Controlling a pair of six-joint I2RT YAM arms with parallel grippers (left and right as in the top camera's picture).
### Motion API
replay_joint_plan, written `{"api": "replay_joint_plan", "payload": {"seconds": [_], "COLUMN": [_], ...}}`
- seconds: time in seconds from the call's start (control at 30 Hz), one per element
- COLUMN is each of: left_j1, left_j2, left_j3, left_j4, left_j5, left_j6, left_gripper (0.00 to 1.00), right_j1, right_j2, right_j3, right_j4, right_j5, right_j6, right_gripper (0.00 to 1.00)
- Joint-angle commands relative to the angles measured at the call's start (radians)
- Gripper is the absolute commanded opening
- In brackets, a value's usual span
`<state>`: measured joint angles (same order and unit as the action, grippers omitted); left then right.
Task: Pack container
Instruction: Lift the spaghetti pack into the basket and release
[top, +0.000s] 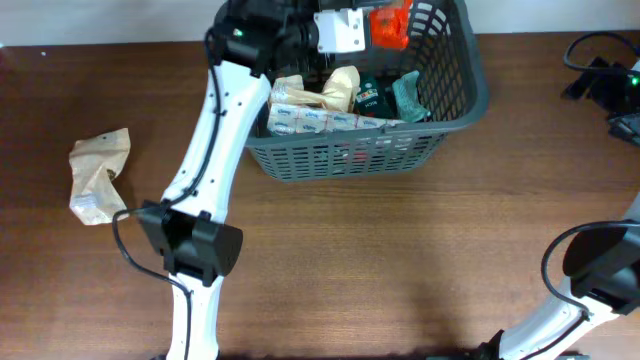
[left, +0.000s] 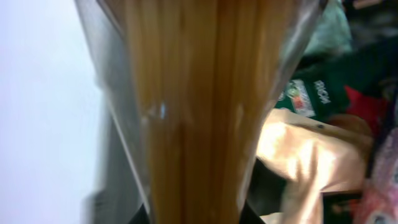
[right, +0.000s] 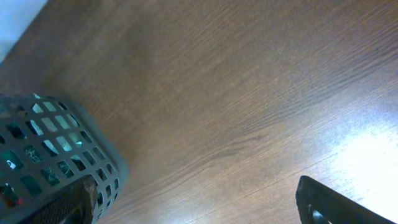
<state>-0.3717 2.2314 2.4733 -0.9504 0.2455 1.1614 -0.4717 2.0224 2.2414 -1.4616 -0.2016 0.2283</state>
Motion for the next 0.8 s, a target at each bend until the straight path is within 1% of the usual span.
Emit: {"api": "replay_joint_plan", "payload": {"seconds": [0.0, 0.17, 0.27, 0.3, 0.33, 0.4, 0.43, 0.47, 0.63, 0.7, 0.77], "left_j1": [0.003, 0.003, 0.003, 0.003, 0.003, 0.0, -0.001, -0.001, 0.0, 0.0, 0.0], "left_j2": [-0.021, -0.019, -0.019, -0.02, -0.024, -0.035, -0.04, -0.051, -0.124, -0.166, -0.214], "left_j3": [-0.114, -0.206, -0.213, -0.212, -0.211, -0.208, -0.203, -0.195, -0.127, -0.081, -0.037], "left_j4": [0.135, 0.156, 0.154, 0.154, 0.154, 0.154, 0.154, 0.154, 0.154, 0.154, 0.15], "left_j5": [0.017, 0.016, -0.035, -0.051, -0.072, -0.113, -0.128, -0.146, -0.192, -0.236, -0.323], "left_j6": [-0.084, -0.103, -0.139, -0.145, -0.156, -0.18, -0.187, -0.2, -0.255, -0.313, -0.395], "left_gripper": [0.02, 0.02, 0.04, 0.11, 0.29, 0.51, 0.8, 0.99, 0.99, 0.99, 0.99], "right_j1": [0.0, 0.0, 0.0, 0.0, 0.0, 0.0, 0.0, 0.0, 0.0, 0.0, 0.0], "right_j2": [-0.019, -0.019, -0.019, -0.019, -0.019, -0.019, -0.019, -0.019, -0.019, -0.019, -0.019], "right_j3": [0.0, 0.0, 0.0, 0.0, 0.0, 0.0, 0.0, 0.0, 0.0, 0.0, 0.0], "right_j4": [0.0, 0.0, 0.0, 0.0, 0.0, 0.0, 0.0, 0.0, 0.0, 0.0, 0.0], "right_j5": [-0.005, -0.005, -0.005, -0.004, -0.005, -0.004, -0.004, -0.005, -0.004, -0.005, -0.005], "right_j6": [-0.002, -0.002, -0.002, -0.002, -0.002, -0.002, -0.002, -0.002, -0.002, -0.002, -0.002], "right_gripper": [0.99, 0.99, 0.99, 0.99, 0.99, 0.99, 0.99, 0.99, 0.99, 0.99, 0.99]}}
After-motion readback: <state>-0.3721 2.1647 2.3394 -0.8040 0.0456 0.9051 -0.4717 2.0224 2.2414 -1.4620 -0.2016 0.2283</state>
